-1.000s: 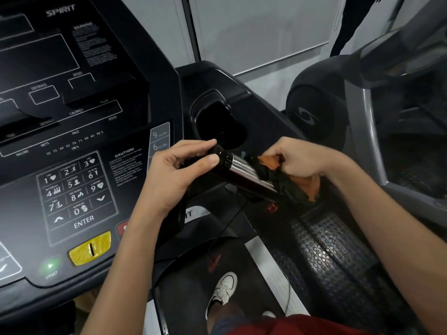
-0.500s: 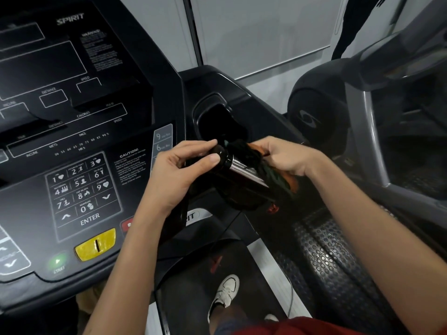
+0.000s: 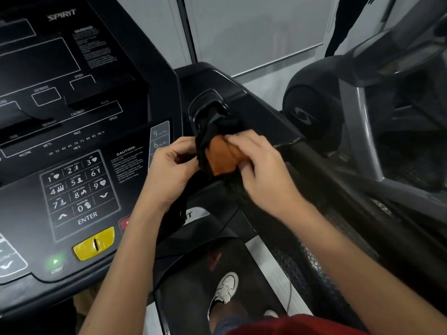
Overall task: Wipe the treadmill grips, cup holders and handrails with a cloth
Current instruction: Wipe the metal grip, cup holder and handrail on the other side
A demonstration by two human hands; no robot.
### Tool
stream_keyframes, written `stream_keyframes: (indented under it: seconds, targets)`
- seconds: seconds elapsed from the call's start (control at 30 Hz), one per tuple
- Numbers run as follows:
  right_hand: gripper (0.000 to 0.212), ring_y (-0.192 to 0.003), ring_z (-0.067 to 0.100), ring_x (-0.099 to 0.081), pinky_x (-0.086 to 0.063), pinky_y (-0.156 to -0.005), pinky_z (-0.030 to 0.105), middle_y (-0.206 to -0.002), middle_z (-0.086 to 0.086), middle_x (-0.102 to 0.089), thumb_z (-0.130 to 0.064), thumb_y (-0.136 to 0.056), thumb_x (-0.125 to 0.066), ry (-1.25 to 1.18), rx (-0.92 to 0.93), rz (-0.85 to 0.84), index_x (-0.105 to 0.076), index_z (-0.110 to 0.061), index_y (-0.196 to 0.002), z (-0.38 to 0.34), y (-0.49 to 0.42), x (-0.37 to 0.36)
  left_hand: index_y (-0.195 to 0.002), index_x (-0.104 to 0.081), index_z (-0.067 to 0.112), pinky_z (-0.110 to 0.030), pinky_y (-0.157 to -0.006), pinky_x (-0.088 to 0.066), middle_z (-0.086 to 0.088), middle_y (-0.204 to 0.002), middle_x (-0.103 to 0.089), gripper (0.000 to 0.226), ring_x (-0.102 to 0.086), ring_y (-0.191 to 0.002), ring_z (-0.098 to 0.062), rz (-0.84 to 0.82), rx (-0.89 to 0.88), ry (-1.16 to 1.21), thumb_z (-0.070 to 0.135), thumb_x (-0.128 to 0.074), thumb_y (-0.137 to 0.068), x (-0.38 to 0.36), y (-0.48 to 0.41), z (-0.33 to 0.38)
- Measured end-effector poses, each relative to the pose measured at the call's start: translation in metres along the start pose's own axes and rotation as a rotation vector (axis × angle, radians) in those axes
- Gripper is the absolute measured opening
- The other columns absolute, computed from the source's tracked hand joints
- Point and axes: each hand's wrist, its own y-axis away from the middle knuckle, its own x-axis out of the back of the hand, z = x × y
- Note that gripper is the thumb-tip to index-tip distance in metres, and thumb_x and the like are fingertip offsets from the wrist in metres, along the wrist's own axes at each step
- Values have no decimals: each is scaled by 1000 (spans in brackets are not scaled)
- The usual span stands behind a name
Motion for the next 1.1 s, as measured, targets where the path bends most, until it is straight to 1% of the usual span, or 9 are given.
stream_keyframes:
  seconds: [0.1, 0.17, 0.27, 0.37, 0.5, 0.67, 0.77, 1.0, 1.1]
  targets:
    - [43, -112, 26, -44, -33, -104, 25, -122, 17, -56, 8, -83, -44, 131, 207, 184, -56, -8, -121, 13, 32, -16, -88, -71, 18, -17, -76, -50, 5, -97, -65, 21, -64, -91, -7, 6, 8, 45, 6, -68, -71, -1, 1, 0]
    - [35, -114, 27, -43, -33, -107, 29, -127, 12, -51, 4, -89, -49, 218, 283, 249, -61, -10, -120, 30, 45, -21, -94, -70, 14, -21, -85, -51, 5, -100, -66, 21, -63, -95, -8, 6, -8, 34, 6, -66, -75, -2, 1, 1]
    - [39, -107, 26, -46, -31, -106, 25, -121, 9, -50, 10, -77, -66, 335, 351, 336, -65, -14, -108, 63, 67, -16, -98, -70, 20, -24, -94, -48, 10, -100, -68, 28, -63, -100, -10, 9, 2, 18, 21, -68, -70, -1, 4, 3]
    - [18, -99, 24, -48, -34, -102, 19, -113, 5, -52, -3, -90, -56, 358, 342, 350, -64, -18, -98, 83, 80, -5, -98, -71, 22, -25, -95, -48, 11, -100, -69, 31, -63, -102, -11, 12, 14, 12, 25, -68, -68, -1, 4, 5]
    - [25, -101, 25, -47, -34, -100, 22, -116, 6, -50, -6, -95, -45, 318, 383, 345, -66, -17, -99, 66, 67, -11, -98, -70, 22, -23, -94, -48, 11, -99, -68, 31, -63, -100, -9, 18, 11, 12, 25, -68, -67, -2, 4, 5]
    - [33, -108, 25, -42, -35, -94, 34, -125, 3, -46, -5, -81, -69, 404, 424, 417, -60, -25, -106, 34, 37, -41, -97, -68, 16, -21, -87, -51, 4, -104, -66, 25, -63, -100, -8, -8, -19, -4, 12, -65, -73, -1, 3, 5]
    - [47, -109, 26, -39, -41, -90, 41, -126, 2, -44, -2, -76, -74, 428, 383, 382, -55, -28, -111, 51, 51, -34, -99, -70, 16, -26, -95, -48, 6, -102, -67, 26, -63, -101, -11, -4, -15, -3, 16, -67, -73, 0, 3, 4]
    - [29, -101, 23, -52, -39, -98, 18, -115, 10, -56, 3, -83, -51, 189, 214, 273, -60, -13, -106, 89, 86, 12, -100, -71, 22, -35, -102, -45, 8, -102, -68, 33, -62, -104, -14, 0, 19, -11, 28, -69, -67, 0, 5, 7]
    - [44, -102, 18, -53, -39, -97, 14, -110, 6, -61, 8, -72, -41, 120, 118, 254, -62, -13, -104, 78, 80, 17, -100, -71, 22, -34, -101, -46, 7, -103, -68, 33, -62, -105, -13, -5, 19, -11, 28, -69, -67, 0, 5, 6]
